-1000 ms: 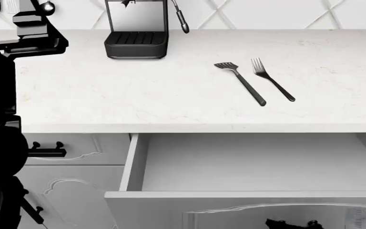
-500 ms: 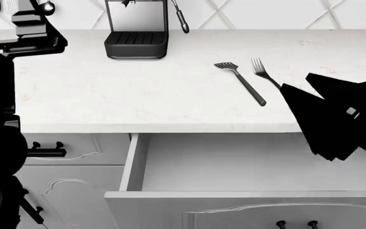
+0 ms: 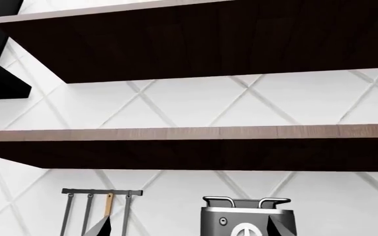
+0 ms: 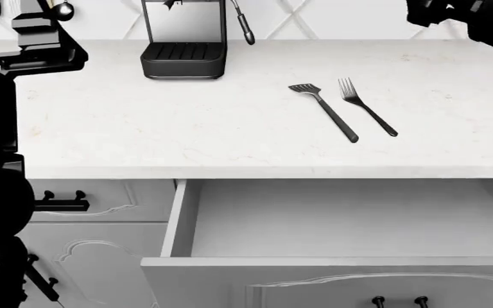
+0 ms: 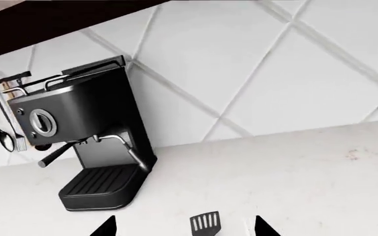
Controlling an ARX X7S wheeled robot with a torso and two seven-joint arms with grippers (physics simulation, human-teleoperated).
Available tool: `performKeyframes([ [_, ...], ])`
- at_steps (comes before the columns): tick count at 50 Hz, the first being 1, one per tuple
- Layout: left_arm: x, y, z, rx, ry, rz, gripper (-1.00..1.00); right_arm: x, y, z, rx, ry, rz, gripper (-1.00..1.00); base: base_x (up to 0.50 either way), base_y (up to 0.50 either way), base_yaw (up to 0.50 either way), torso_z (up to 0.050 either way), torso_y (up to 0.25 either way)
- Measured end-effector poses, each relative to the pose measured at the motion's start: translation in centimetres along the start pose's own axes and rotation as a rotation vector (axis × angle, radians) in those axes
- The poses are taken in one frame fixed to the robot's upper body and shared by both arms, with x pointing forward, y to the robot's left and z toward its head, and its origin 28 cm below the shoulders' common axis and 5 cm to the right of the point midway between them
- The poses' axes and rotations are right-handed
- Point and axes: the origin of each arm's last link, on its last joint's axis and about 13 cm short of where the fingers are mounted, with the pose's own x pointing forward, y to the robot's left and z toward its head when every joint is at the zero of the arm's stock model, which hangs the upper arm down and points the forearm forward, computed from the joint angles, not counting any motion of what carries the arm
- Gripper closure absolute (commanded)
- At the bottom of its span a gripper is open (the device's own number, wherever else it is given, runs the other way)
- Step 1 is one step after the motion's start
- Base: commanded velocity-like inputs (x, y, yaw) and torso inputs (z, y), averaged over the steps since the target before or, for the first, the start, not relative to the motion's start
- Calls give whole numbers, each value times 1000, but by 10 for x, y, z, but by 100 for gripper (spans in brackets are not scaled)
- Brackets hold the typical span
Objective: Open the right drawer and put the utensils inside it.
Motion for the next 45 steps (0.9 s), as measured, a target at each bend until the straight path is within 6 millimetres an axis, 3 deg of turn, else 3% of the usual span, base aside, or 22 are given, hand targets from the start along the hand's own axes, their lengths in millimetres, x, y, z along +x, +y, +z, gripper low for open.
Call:
performKeyframes([
  [11,0,0,1,3,0,2,-100,45,-3,-2,-17,155,-121,-100,0,0,0,0,0],
  [19,0,1,1,3,0,3,-100,64,-2,-11,-26,265,-191,-100,0,0,0,0,0],
  [45,0,2,1,4,-1,8,-100,71,0,-41,-140,528,-162,-100,0,0,0,0,0],
])
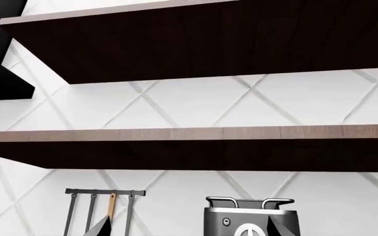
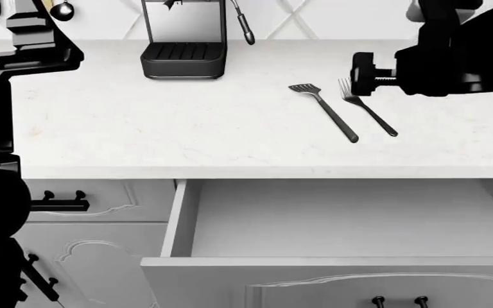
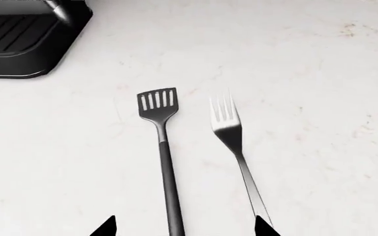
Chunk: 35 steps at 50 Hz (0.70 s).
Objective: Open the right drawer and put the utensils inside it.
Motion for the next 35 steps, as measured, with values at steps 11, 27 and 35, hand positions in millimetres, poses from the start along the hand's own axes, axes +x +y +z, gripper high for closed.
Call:
performKeyframes([
  [11,-1,0,0,1,0,0,-100,2,-4,-2,-54,-5,-51,-100,0,0,0,0,0],
  [27,-1,1,0,1,-2,3,-100,11,-11,-13,-176,-16,-107,-100,0,0,0,0,0],
  [35,-1,2,0,1,-3,6,-100,18,-13,-18,-202,-17,-122,-100,0,0,0,0,0],
])
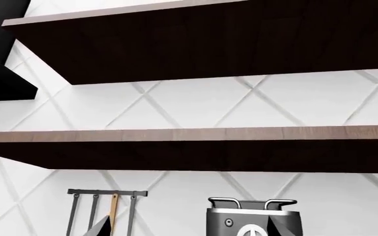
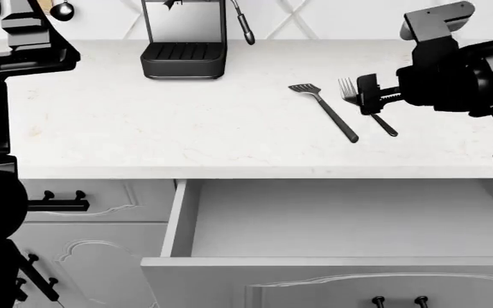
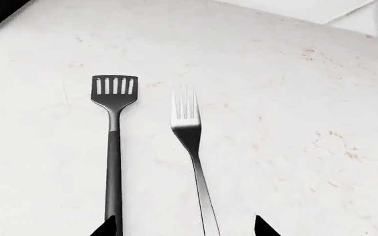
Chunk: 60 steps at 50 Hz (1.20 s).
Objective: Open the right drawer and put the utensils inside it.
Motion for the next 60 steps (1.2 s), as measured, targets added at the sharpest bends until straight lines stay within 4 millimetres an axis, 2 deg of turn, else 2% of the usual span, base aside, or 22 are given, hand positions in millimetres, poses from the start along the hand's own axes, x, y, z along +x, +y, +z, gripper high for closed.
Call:
performKeyframes([
  [31,-1,1,-1,0,1,4,-100,20,-4,-28,121,75,-25,-100,0,0,0,0,0],
  [60,-2,3,-1,-2,0,9,-100,30,-8,-57,116,186,-127,-100,0,0,0,0,0],
])
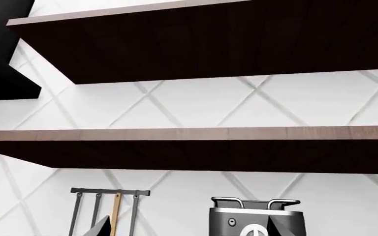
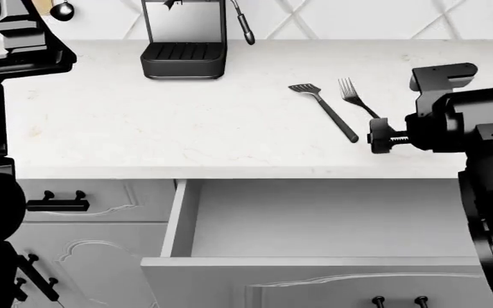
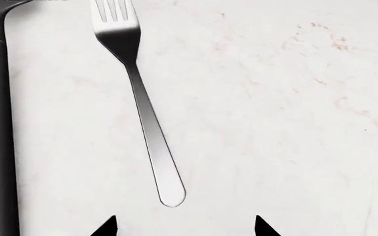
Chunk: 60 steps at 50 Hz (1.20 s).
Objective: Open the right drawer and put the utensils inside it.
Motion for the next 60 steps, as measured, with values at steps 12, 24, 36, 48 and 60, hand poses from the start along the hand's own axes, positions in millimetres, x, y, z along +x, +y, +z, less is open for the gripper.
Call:
performKeyframes([
  [12,0,0,1,-1,-1,1,-100,1,1,0,-5,-15,14,-100,0,0,0,0,0],
  [24,1,0,1,-2,-3,1,-100,-3,2,13,23,-108,81,-100,0,0,0,0,0],
  [36,0,0,1,-3,-2,2,-100,-6,1,21,78,-181,110,-100,0,0,0,0,0],
  [48,0,1,2,-3,-6,5,-100,-9,0,28,108,-250,143,-100,424,-4,0,0,0],
  [60,1,1,2,-6,-6,6,-100,-7,1,23,96,-204,135,-100,250,-4,0,0,0],
])
